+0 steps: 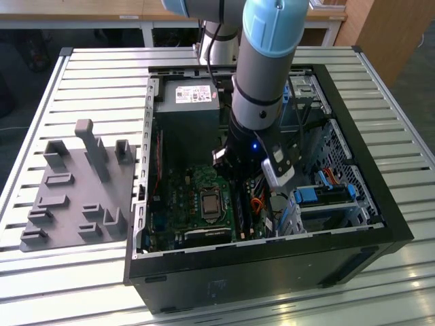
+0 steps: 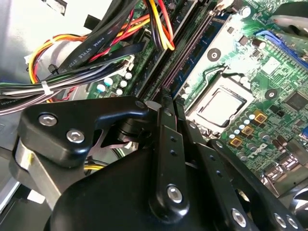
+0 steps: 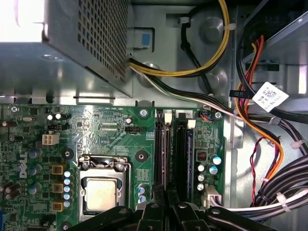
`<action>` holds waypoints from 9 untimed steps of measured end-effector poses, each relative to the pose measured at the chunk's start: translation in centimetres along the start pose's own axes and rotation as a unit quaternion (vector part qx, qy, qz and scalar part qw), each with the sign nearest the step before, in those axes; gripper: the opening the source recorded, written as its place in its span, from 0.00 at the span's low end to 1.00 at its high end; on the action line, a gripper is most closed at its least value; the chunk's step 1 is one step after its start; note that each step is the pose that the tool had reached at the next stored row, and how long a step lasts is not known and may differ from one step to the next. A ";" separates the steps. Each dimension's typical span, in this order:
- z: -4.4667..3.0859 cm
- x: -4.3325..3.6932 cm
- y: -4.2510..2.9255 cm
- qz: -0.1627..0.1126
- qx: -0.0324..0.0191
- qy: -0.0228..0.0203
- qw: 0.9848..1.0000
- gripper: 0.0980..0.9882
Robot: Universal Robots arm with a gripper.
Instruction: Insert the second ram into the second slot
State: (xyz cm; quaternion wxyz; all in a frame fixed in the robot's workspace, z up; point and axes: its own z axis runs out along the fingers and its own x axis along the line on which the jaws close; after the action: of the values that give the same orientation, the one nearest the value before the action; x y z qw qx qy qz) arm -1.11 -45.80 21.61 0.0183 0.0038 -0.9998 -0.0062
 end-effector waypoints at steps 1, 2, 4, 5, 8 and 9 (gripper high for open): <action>0.06 0.00 0.00 0.000 0.000 0.000 1.000 0.04; 0.13 0.00 0.00 0.000 0.000 0.001 1.000 0.04; 0.23 -0.01 -0.01 0.000 0.000 0.002 1.000 0.04; 0.25 0.00 -0.01 0.000 0.000 0.003 1.000 0.04; 0.28 -0.01 0.00 0.000 0.000 0.003 1.000 0.04; 0.28 -0.01 -0.01 0.000 0.000 0.003 1.000 0.04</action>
State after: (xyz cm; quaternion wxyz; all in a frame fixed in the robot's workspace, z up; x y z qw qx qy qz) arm -1.11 -45.80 21.33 0.0210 0.0037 -0.9998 -0.0061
